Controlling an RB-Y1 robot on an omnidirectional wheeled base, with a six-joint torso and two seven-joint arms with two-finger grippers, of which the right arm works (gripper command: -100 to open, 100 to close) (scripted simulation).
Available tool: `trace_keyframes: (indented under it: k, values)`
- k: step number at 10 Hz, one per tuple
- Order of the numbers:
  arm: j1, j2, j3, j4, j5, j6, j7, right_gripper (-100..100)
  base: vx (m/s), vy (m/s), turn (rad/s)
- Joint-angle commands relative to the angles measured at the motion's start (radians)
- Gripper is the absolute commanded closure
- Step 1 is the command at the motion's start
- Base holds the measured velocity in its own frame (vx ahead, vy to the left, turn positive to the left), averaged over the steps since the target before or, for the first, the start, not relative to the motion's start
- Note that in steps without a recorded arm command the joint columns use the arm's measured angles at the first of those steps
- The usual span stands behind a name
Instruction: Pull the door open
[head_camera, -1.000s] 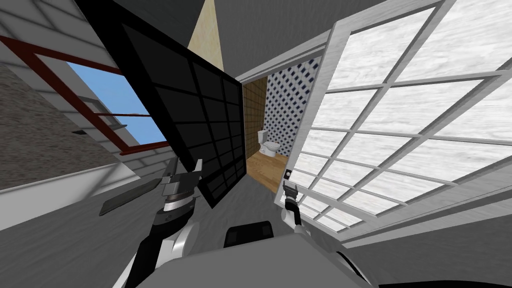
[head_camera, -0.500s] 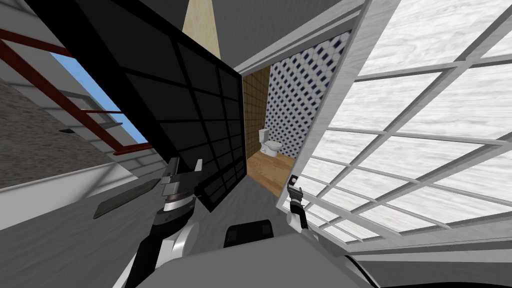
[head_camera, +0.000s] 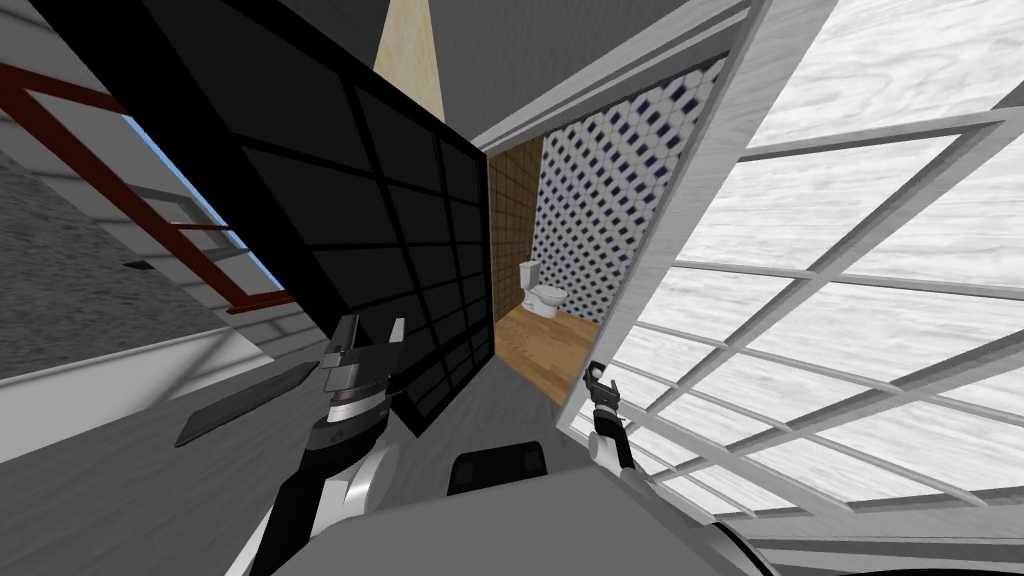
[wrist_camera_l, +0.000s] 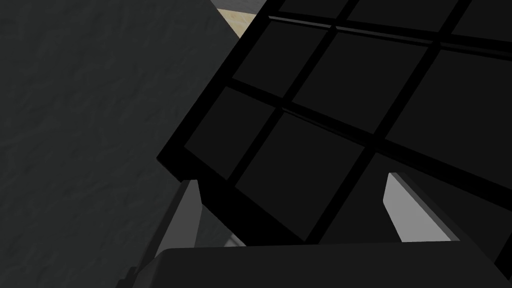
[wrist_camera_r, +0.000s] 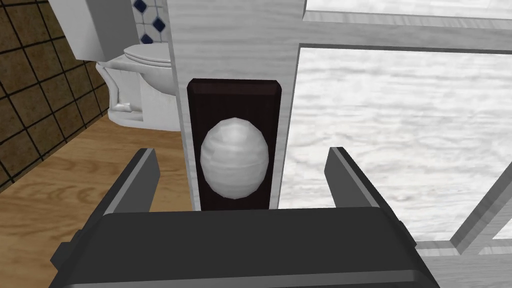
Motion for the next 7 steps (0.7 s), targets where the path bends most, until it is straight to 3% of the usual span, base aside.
trace_keyframes:
  k: [1, 2, 3, 7]
  values:
    - [0.003, -0.021, 0.002, 0.012, -0.001, -0.004, -0.028, -100, 0.159, -0.016, 0.021]
    - [0.004, -0.013, 0.000, 0.001, -0.001, 0.000, -0.015, -100, 0.075, -0.007, 0.005]
    - [0.004, -0.013, 0.000, 0.001, -0.001, 0.000, -0.015, 100, -0.012, -0.001, -0.023]
    - [0.004, -0.013, 0.000, 0.001, -0.001, 0.000, -0.015, 100, -0.015, 0.001, 0.009]
